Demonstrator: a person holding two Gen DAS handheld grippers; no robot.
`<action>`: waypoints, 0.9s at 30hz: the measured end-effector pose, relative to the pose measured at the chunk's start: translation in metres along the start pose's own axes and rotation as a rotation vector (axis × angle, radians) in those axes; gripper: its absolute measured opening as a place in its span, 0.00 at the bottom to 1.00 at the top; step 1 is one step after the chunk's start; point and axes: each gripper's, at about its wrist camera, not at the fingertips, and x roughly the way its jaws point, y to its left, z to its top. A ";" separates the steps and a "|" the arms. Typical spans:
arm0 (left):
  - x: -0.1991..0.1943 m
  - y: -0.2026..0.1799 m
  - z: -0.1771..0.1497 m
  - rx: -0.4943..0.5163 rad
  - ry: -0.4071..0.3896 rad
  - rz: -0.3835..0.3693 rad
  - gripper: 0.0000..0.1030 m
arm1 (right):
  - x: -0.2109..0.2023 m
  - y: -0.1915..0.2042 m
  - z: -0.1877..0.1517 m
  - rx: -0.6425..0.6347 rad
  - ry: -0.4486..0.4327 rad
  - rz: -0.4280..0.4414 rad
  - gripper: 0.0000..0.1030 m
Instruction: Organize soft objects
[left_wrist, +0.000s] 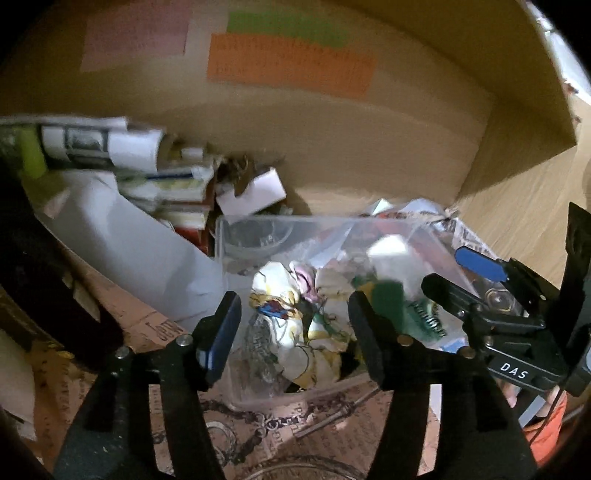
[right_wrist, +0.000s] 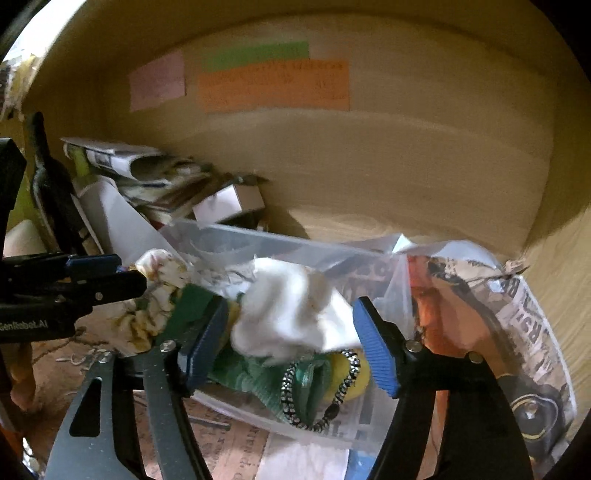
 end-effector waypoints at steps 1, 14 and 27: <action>-0.006 -0.002 0.001 0.007 -0.016 0.003 0.62 | -0.006 0.002 0.002 0.003 -0.014 0.000 0.68; -0.100 -0.039 -0.006 0.071 -0.278 0.013 0.71 | -0.103 0.023 0.012 -0.028 -0.233 0.054 0.69; -0.162 -0.056 -0.029 0.093 -0.456 0.061 0.91 | -0.153 0.037 0.009 -0.024 -0.371 0.054 0.88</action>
